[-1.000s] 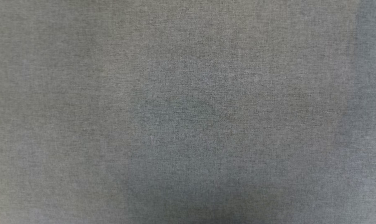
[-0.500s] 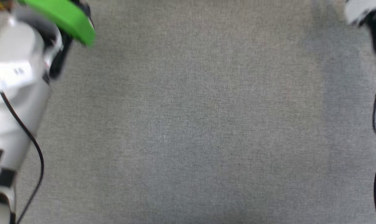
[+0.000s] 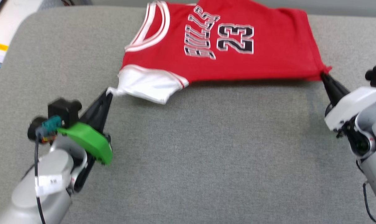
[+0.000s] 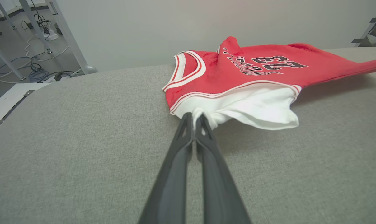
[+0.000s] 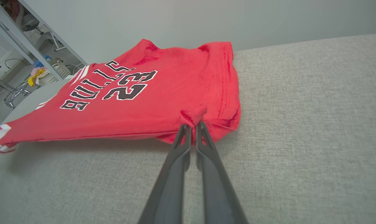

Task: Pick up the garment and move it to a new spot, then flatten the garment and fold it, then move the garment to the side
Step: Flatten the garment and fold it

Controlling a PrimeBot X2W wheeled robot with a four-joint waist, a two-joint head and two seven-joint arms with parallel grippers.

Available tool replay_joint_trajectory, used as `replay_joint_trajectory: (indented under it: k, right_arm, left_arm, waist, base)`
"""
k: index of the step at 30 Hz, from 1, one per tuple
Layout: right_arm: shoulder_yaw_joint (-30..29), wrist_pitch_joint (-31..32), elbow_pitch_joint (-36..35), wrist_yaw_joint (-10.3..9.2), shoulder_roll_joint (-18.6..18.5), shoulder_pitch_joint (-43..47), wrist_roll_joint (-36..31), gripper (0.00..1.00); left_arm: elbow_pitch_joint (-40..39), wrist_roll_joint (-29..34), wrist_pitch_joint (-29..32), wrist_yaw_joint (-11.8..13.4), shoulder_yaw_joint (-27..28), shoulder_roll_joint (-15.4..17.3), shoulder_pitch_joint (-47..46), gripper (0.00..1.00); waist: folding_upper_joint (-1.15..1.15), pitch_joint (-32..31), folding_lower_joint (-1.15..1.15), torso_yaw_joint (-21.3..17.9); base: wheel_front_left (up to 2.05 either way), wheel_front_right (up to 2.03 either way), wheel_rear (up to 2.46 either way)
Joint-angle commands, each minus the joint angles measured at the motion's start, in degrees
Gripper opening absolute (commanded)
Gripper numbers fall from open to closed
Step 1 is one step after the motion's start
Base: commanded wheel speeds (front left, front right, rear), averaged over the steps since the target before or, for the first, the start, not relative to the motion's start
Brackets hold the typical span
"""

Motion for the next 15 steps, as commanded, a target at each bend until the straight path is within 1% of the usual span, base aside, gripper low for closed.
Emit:
replay_joint_trajectory:
  k: [1,7,9,15]
  right_arm:
    - [-0.09,-0.18,0.19,-0.05,-0.28,1.83,1.15,0.0]
    - [0.6,1.01,-0.33,-0.05,-0.39,8.74,5.11,0.0]
    - [0.79,1.41,-0.84,-0.05,-0.84,10.93,6.36,0.0]
    - [1.96,3.13,-3.24,-0.05,-2.61,18.28,8.85,0.0]
  left_arm:
    - [-0.63,-0.31,-0.33,0.57,-0.26,0.74,2.26,0.0]
    - [-4.03,-0.84,0.9,1.85,-2.17,2.21,9.35,0.0]
    - [-5.35,-1.0,1.69,1.74,-3.2,2.6,11.37,0.0]
    - [-8.22,-1.84,3.72,2.68,-5.29,4.1,17.42,0.0]
  waist:
    - [0.0,-4.79,0.01,1.2]
    - [0.0,-8.42,0.01,1.59]
    - [0.0,-9.61,0.01,1.68]
    - [0.0,-13.44,0.01,1.71]
  base:
    - [0.0,0.0,0.0]
    - [0.0,0.0,0.0]
    - [0.0,0.0,0.0]
    - [0.0,0.0,0.0]
